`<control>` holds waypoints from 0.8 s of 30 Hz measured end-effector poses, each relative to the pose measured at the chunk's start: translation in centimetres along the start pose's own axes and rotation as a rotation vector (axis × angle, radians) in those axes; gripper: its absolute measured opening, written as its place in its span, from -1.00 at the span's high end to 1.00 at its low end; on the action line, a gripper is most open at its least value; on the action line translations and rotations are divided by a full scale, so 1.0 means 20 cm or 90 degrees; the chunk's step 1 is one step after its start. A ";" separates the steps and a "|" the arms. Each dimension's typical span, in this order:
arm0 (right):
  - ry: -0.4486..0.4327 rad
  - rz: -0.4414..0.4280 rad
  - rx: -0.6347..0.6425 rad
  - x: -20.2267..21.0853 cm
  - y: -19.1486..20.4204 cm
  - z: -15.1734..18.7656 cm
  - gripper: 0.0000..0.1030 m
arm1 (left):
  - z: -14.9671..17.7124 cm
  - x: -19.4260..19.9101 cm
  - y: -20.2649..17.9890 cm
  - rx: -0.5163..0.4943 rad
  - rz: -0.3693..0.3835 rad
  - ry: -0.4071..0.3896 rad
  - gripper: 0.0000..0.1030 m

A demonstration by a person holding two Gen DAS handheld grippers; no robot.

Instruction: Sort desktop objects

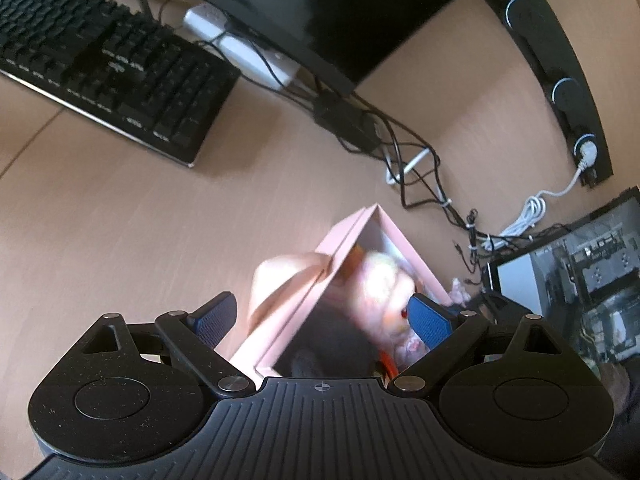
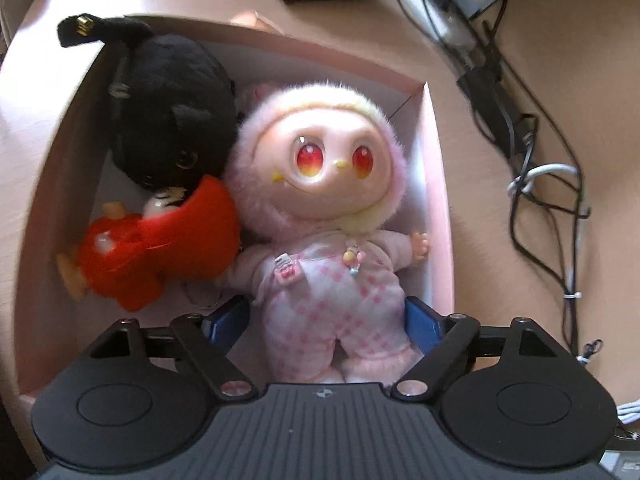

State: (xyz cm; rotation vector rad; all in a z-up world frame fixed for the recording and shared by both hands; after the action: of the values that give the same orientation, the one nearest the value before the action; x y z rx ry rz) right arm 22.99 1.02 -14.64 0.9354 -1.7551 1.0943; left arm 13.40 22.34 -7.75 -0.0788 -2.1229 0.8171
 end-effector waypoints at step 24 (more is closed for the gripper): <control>-0.091 -0.071 -0.245 0.30 -0.16 -0.04 -0.65 | 0.01 0.08 0.05 -0.022 -0.035 -0.020 -0.86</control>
State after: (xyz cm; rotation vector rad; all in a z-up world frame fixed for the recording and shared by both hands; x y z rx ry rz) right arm 23.94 -0.23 -7.85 0.8731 -1.9156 0.5993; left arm 12.09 23.50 -7.28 -0.0268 -2.1597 0.7538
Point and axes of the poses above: each gripper's, at about its wrist camera, not at the fingertips, and x roughly against the way its jaws point, y to its left, z to its underside, the point moved 6 cm from there along -x, roughly the way its jaws point, and after that the axes turned 5 degrees about -x, right-handed, at the moved point
